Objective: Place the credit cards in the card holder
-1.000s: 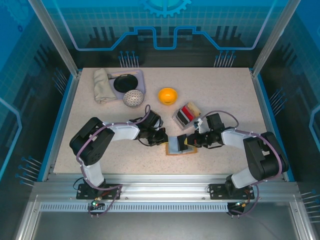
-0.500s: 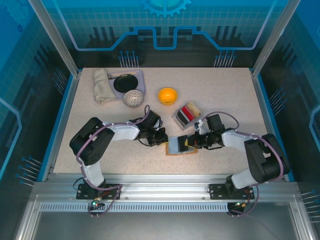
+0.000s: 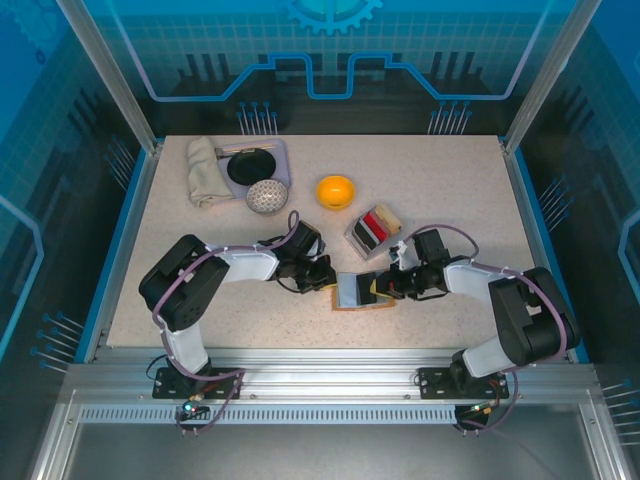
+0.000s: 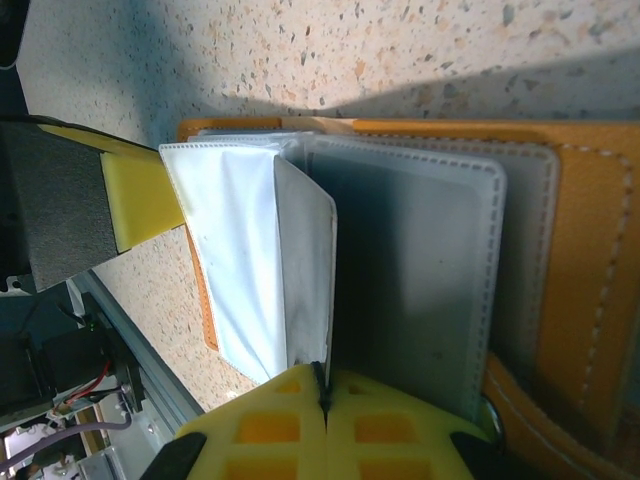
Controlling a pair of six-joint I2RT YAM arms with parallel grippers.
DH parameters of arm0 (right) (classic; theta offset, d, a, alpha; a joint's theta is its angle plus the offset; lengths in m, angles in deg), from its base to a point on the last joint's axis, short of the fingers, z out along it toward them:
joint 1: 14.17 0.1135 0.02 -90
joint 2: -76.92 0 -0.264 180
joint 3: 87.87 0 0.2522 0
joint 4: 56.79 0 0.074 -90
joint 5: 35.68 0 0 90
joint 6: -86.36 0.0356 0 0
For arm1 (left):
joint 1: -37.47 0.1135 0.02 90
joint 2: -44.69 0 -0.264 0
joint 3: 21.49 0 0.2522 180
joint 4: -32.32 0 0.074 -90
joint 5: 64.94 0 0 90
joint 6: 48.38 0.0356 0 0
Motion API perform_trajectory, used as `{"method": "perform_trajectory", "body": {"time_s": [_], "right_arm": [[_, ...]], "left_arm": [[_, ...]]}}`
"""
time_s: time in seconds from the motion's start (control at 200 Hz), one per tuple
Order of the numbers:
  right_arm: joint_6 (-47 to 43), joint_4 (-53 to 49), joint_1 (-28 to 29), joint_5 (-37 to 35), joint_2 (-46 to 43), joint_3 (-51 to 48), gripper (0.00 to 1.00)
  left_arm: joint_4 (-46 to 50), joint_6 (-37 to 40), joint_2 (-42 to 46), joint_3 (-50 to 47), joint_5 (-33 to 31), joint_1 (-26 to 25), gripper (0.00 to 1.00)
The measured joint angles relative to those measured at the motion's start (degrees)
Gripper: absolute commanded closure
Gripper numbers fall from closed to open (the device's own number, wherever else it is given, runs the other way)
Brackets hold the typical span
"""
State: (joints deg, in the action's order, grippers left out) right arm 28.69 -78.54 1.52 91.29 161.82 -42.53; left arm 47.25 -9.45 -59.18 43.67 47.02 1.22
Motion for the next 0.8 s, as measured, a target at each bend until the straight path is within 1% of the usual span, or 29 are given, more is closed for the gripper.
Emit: {"method": "perform_trajectory", "body": {"time_s": [0.295,0.46,0.635,0.8], "right_arm": [[1.09,1.49,0.55,2.05,2.47,0.68,1.00],[1.55,1.36,1.01,2.08,3.19,1.29,0.99],[-0.52,-3.50,1.11,0.81,2.23,3.82,1.00],[-2.45,-6.62,-0.52,0.37,0.74,3.82,1.00]], "left_arm": [[-0.02,0.00,0.00,-0.02,0.02,0.00,1.00],[-0.04,0.00,0.07,-0.13,0.00,0.04,1.00],[-0.13,-0.02,0.20,-0.31,0.00,0.09,1.00],[-0.85,-0.02,0.26,-0.68,0.02,0.09,1.00]]}}
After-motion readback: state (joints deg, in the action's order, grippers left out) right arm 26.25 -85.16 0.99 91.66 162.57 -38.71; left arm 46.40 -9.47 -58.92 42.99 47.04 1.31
